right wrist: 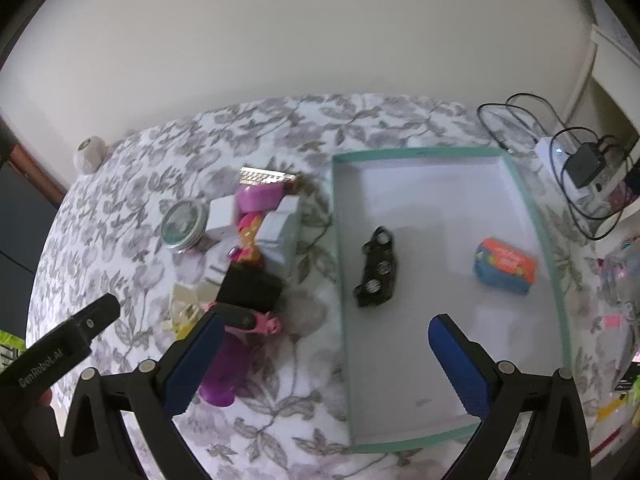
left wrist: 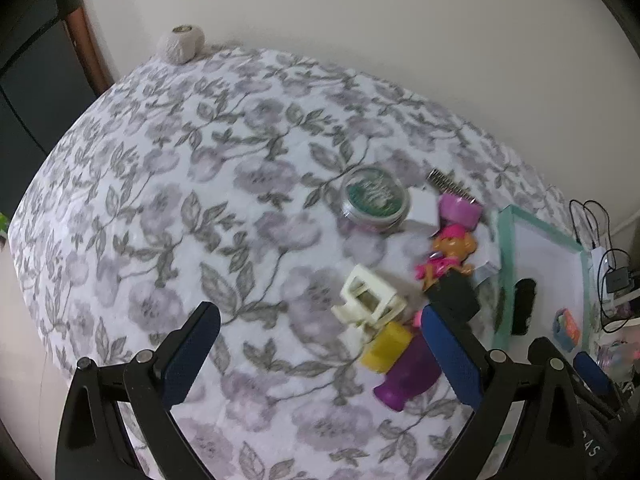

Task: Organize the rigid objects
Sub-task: 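Move both tools back toward the remaining toys beside the lid, then grasp the purple-and-yellow figure with the right tool while the left tool grasps the cream frame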

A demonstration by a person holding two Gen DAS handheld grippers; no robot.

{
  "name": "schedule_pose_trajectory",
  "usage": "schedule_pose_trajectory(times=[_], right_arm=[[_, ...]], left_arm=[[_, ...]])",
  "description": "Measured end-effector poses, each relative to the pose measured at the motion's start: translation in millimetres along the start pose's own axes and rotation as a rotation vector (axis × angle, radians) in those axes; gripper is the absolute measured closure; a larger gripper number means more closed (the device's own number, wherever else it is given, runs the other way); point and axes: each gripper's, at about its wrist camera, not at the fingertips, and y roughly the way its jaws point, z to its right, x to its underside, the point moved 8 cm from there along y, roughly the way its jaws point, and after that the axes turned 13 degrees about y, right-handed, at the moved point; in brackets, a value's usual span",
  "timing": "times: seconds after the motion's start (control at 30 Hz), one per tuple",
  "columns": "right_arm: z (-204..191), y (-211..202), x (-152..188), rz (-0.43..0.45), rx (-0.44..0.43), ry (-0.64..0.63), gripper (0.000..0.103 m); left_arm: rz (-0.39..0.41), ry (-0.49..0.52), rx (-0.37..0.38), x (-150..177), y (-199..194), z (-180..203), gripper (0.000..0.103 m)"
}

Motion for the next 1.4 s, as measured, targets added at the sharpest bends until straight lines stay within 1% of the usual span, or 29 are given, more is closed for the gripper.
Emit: schedule_pose_trajectory(times=[0.1, 0.23, 0.37, 0.5, 0.7, 0.9, 1.1, 1.33, 1.4], right_arm=[[-3.5, 5.1, 5.0, -0.008, 0.015, 0.0, 0.0], [-8.7, 11.8, 8.3, -0.021, 0.02, -0.011, 0.0], [-11.6, 20.5, 11.1, -0.038, 0.034, -0.013, 0.0], [-25.0, 27.2, 18.7, -0.066, 0.004, -0.037, 0.0], [-50.8, 42.4, 38.7, -0.126, -0.031, -0.089, 0.0], [-72.4, 60.9, 59.2, -0.171, -0.031, -0.139, 0.0], [-88.4, 78.1, 74.6, -0.191, -0.039, -0.164, 0.0], [-88.0, 95.0, 79.7, -0.198, -0.034, -0.134, 0.001], [-85.3, 94.8, 78.4, -0.197, -0.032, -0.124, 0.005]], left_arm=[[-0.038, -0.008, 0.002, 9.0, 10.5, -3.4, 0.003], [-0.053, -0.015, 0.011, 10.5, 20.7, -3.1, 0.003], [-0.061, -0.056, 0.057, 7.5, 28.6, -5.4, 0.003], [-0.071, -0.095, 0.026, 6.6, 33.5, -18.3, 0.003], [-0.099, -0.145, 0.008, 10.7, 43.2, -35.8, 0.003], [-0.11, -0.187, 0.019, 12.7, 48.2, -47.5, 0.003], [-0.119, -0.208, 0.01, 13.4, 52.6, -57.8, 0.003], [-0.127, -0.214, 0.044, 13.1, 57.5, -53.2, 0.003], [-0.132, -0.205, 0.059, 12.7, 60.6, -48.3, 0.003]])
